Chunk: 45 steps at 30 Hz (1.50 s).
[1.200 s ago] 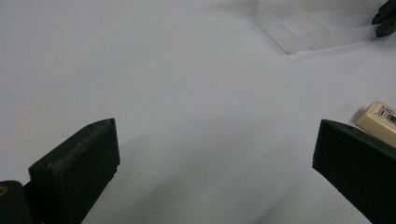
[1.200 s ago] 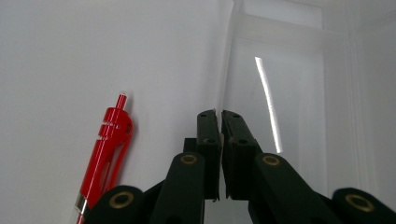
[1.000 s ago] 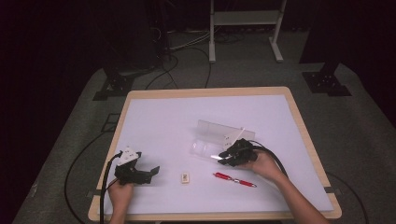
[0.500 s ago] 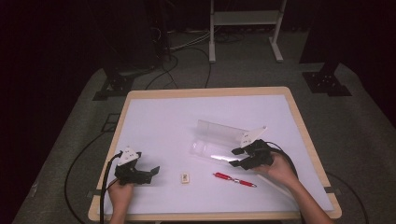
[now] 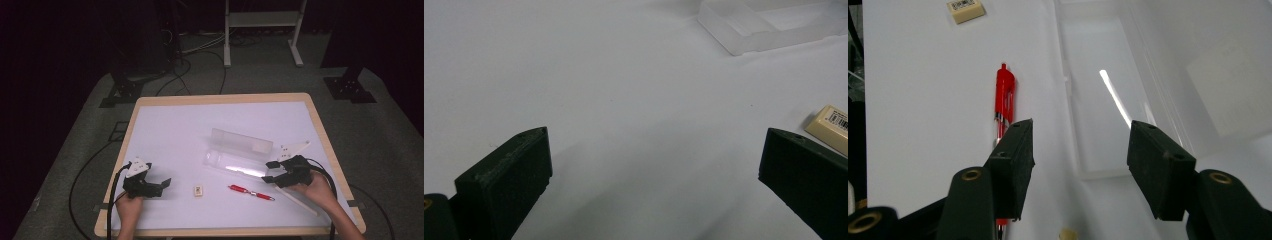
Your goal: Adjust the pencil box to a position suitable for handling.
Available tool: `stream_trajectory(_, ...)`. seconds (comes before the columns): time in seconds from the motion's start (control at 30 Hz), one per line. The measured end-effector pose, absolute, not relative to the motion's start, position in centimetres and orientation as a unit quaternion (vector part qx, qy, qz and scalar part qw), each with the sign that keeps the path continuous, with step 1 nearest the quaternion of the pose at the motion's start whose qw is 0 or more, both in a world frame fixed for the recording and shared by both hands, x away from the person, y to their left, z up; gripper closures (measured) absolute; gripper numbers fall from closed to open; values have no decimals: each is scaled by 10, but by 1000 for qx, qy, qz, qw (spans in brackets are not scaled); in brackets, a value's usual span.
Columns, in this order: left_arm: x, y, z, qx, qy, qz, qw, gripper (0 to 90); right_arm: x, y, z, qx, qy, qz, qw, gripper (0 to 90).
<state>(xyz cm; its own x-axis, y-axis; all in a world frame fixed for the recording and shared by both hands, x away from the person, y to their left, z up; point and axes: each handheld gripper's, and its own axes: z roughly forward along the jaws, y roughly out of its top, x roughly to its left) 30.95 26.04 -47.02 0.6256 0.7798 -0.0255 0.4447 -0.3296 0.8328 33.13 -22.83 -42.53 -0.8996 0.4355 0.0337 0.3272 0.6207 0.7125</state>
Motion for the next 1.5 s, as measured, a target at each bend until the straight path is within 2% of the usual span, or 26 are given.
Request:
stream_trajectory(0.9,310,261,-470,791,388,194,431,1,294,-269,-438,253,889,371,86,451)
stream_trajectory(1.23,309,261,-470,791,388,195,430,1,278,-278,-450,263,893,356,86,544)
stream_trajectory(1.5,309,260,-470,791,388,196,430,1,266,-283,-455,269,899,332,100,655)
